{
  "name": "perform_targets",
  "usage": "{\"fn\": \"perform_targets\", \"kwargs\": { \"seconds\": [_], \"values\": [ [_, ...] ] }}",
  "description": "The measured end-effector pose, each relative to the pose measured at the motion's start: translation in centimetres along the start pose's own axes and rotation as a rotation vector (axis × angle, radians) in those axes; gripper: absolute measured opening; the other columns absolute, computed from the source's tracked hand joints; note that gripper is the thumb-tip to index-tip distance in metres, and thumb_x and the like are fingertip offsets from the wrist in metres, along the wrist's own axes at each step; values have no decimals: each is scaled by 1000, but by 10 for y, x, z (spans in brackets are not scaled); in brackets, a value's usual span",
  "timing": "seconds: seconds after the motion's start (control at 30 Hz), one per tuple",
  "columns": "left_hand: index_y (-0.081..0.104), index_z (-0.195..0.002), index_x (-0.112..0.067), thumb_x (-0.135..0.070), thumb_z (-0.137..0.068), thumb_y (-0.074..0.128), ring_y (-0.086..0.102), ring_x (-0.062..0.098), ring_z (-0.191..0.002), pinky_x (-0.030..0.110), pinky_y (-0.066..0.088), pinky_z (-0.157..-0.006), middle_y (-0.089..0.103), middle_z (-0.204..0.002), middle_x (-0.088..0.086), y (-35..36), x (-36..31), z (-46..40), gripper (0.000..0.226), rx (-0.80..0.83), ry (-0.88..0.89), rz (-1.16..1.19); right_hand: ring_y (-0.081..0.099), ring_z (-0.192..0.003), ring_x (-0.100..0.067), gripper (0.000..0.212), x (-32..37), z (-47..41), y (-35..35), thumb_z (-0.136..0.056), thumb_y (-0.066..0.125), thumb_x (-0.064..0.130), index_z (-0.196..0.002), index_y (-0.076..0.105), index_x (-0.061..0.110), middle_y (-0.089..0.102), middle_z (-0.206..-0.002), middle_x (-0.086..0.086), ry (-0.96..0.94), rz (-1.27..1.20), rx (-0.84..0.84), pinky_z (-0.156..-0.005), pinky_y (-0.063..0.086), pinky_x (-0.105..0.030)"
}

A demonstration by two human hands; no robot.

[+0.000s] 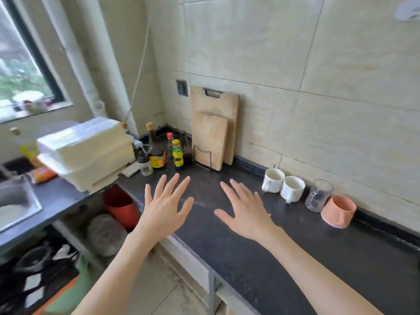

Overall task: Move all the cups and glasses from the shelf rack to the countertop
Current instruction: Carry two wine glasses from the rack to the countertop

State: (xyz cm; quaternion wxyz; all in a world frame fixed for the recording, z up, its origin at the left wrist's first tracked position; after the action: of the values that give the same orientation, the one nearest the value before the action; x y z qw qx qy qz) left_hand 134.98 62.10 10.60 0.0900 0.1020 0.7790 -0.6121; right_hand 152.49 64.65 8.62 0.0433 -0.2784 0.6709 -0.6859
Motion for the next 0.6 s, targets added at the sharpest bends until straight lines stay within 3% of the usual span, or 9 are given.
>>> {"fn": "perform_targets", "kwargs": {
  "seconds": [0.23,0.6],
  "values": [
    [5,-146,-42,-54,-92,23,-9,19,-145,51,-7,-115,5,-159,-7,-95,179,141,58,-104,-314,-62,-1,-145,-20,71,223,-22,45,-89,36,57,-147,3,32,0,-159,1,-336,5,52,-115,4,-53],
    [7,-147,-36,-52,-92,27,-7,20,-145,50,-7,-114,7,-159,-2,-249,425,402,60,-232,-710,-197,5,-144,-20,71,600,32,143,-88,38,58,-147,9,30,11,-157,-1,-799,-15,72,-115,10,-52]
  ]
}}
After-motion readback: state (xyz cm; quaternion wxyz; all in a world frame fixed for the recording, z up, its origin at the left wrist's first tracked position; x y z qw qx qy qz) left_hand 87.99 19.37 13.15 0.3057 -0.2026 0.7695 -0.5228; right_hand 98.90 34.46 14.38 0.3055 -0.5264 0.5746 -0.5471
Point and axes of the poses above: each hand's wrist, its own z-axis away from the middle knuckle, its own y-axis out of the palm, x = y × z, the point moved 9 cm from there along -z, towards the middle knuckle
